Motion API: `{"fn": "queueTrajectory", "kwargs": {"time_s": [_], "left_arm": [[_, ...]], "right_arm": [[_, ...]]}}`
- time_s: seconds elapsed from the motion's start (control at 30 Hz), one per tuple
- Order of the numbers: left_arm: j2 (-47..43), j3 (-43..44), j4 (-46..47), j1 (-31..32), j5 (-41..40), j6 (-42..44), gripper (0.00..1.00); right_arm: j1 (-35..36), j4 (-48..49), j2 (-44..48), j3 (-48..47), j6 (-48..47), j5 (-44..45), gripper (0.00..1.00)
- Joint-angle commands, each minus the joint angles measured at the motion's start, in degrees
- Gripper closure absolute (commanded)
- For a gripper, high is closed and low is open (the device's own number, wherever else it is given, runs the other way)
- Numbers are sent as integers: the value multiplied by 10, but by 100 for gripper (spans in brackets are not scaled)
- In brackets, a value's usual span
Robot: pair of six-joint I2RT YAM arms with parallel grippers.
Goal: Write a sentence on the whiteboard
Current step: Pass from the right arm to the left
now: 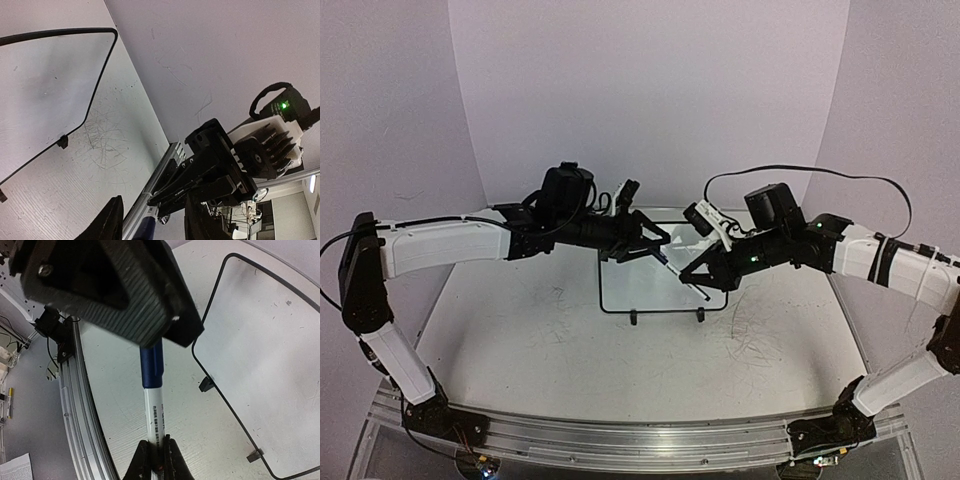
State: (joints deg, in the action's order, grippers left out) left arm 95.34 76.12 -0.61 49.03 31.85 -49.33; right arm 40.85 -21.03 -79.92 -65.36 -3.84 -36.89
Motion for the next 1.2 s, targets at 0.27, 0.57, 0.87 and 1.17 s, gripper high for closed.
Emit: {"fn": "queueTrajectory", "kwargs": {"time_s": [0.27, 0.57, 0.87, 1.17], "left_arm": [[3, 18, -22, -11, 68, 27, 55], [8, 15, -22, -10, 83, 35, 69], [19, 20, -23, -10, 88, 43, 78], [15, 31, -32, -18, 71, 48, 96]], "right_arm": [[5, 28, -1, -12, 8, 19, 100], [5, 31, -10, -12, 9, 22, 100], [6, 34, -13, -18, 8, 24, 100], [6, 40, -4, -8, 29, 64, 56]]}}
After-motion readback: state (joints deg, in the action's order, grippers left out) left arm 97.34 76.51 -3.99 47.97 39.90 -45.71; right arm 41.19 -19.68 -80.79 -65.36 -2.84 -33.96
